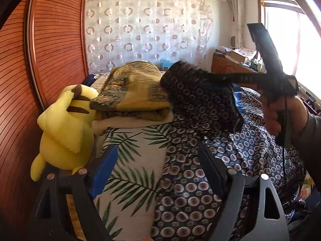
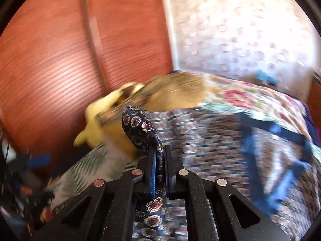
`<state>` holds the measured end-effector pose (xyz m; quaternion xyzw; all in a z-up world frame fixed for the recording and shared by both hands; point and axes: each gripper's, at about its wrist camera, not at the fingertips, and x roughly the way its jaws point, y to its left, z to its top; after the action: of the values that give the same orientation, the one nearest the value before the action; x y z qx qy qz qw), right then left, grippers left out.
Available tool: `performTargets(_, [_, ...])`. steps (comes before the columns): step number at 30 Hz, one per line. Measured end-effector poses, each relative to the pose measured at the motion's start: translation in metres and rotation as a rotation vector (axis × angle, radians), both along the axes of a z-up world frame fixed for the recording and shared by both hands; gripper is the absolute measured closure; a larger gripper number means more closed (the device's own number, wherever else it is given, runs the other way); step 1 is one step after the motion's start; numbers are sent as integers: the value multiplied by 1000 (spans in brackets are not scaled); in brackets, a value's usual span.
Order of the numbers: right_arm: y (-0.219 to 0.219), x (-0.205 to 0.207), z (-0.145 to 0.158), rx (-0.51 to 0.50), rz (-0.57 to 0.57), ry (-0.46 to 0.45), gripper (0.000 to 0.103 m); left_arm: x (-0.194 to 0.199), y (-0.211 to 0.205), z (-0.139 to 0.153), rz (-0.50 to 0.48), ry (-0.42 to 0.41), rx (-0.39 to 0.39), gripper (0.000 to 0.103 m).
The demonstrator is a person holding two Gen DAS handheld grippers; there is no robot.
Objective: Fold small clothes
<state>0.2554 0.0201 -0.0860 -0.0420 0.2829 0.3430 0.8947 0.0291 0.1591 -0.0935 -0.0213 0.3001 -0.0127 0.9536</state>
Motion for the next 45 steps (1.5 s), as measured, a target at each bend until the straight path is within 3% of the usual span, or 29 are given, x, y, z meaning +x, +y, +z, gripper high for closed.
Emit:
performTargets(3, [-24, 17, -3, -41, -136, 8, 81, 5, -10, 0, -17, 3, 2, 21])
performTargets(7, [-48, 21, -11, -64, -175, 14, 54, 13, -22, 0, -42, 5, 5, 21])
performTargets(18, [-112, -32, -7, -96, -199, -25, 50, 56, -63, -1, -107, 38, 16, 21])
performTargets(22, [-151, -57, -8, -116, -244, -31, 38, 74, -88, -4, -156, 60, 38, 21])
performTargets(30, [-228, -81, -19, -130, -379, 23, 38, 105, -140, -12, -261, 112, 41, 21])
performTargets(38, [-317, -89, -28, -103, -538, 100, 38, 127, -181, -29, -331, 202, 95, 21])
performTargets(45, [-351, -89, -38, -45, -595, 205, 38, 141, -193, -44, -335, 261, 136, 21])
